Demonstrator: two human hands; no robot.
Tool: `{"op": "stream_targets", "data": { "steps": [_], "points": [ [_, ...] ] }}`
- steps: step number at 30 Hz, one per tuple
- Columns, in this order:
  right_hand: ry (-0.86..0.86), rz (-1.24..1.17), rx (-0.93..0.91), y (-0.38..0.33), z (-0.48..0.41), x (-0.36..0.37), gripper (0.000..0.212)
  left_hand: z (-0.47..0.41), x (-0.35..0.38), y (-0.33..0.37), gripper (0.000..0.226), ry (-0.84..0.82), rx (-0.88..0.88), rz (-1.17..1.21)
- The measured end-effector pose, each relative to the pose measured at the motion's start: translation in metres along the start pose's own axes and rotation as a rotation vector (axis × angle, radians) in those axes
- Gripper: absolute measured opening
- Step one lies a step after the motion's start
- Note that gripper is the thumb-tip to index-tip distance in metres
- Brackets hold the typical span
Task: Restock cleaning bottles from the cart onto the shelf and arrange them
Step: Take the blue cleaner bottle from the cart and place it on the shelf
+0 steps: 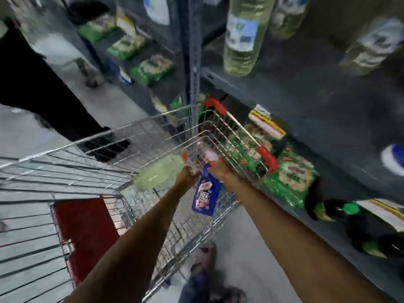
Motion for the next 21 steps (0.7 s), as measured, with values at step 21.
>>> {"op": "stream_targets", "data": {
  "steps": [21],
  "points": [
    [-0.233,-0.228,0.603,0.107,-0.051,0.062,0.006,-0.051,0.075,-0.068,0.036,-0.438,-0.337,0.366]
  ]
}}
Point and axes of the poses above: each hand's wrist, its own z-axis away from the middle knuckle, its own x-axis out of the palm, y = z × x, the point moved 10 cm from there along -z, towards the middle knuckle, and after that the axes turned 11 degrees about -x, right-handed, at the moved point
